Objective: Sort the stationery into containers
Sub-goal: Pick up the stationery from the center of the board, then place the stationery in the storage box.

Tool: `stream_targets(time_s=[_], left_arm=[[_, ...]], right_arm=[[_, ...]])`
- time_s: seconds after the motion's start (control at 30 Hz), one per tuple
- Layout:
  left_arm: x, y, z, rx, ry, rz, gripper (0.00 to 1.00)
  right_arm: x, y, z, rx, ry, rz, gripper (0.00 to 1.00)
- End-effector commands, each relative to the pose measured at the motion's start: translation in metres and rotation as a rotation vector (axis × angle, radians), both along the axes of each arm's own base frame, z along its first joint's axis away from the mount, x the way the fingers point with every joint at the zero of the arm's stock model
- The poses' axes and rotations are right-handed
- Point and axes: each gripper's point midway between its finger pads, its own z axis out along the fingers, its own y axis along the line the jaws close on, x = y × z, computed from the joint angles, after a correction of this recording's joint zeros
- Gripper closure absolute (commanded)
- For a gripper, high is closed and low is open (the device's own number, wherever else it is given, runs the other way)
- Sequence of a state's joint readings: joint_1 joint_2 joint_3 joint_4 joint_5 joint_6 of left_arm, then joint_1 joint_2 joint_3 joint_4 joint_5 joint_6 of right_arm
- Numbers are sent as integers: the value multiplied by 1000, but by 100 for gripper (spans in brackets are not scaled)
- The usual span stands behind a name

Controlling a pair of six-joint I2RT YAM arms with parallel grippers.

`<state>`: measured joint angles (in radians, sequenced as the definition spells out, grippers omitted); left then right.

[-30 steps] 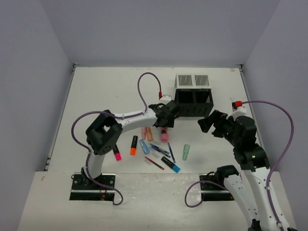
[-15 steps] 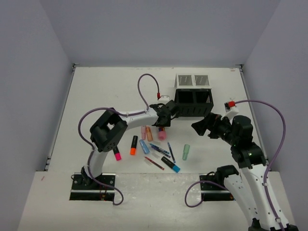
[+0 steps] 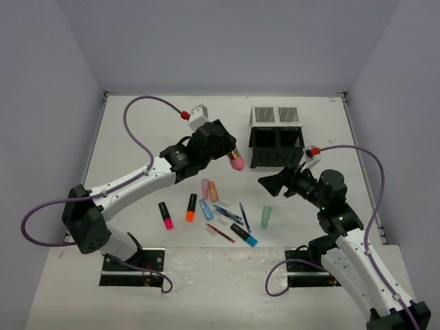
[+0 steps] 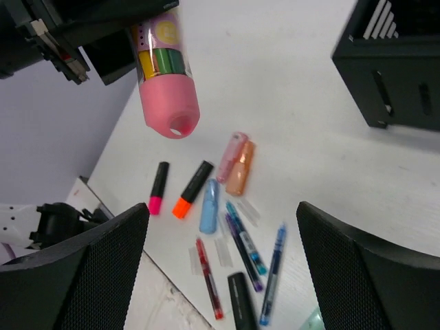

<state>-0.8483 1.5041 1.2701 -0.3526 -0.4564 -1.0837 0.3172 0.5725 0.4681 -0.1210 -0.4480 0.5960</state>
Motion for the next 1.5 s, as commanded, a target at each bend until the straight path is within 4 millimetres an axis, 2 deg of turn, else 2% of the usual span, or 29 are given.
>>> stream_targets(time_s=[0.0, 0.07, 0.1, 0.2, 0.37, 0.53, 0.7, 0.87, 0.97, 1.13, 1.23, 1.3, 1.37, 1.47], left_arm=[[-6, -3, 36, -265, -48, 62, 100], [-14, -4, 36, -348, -43, 40, 100], [-18, -6, 49, -406, -57, 28, 100], [-30, -6, 60, -525, -49, 8, 100], [-38, -7, 81, -604, -65, -23, 100], [-39, -2, 84, -636, -76, -7, 100], [-41, 3, 78, -664, -67, 18, 100], [-45, 6, 77, -706, -50, 31, 100], [-48, 9, 77, -735, -47, 46, 100], [-48, 16, 86, -753, -70, 66, 100], [-48, 20, 89, -754, -80, 80, 100], [-49, 23, 91, -755, -85, 86, 100], [-49, 23, 88, -750, -81, 87, 100], [-50, 26, 86, -742, -78, 93, 100]], right_arm=[[9, 33, 44, 123, -177, 59, 10], [9, 44, 63, 165, -246, 87, 10], [9, 50, 67, 176, -258, 101, 10], [15, 60, 80, 212, -287, 110, 10], [26, 74, 88, 215, -266, 111, 12], [25, 98, 85, 217, -227, 166, 13], [21, 106, 92, 293, -235, 161, 15], [26, 109, 106, 357, -252, 96, 18], [29, 116, 106, 379, -232, 72, 28], [30, 134, 102, 378, -200, 50, 31], [31, 138, 101, 396, -183, 8, 32], [33, 138, 99, 404, -177, -31, 40], [35, 135, 99, 418, -174, -69, 44], [40, 131, 100, 419, -174, -106, 40]])
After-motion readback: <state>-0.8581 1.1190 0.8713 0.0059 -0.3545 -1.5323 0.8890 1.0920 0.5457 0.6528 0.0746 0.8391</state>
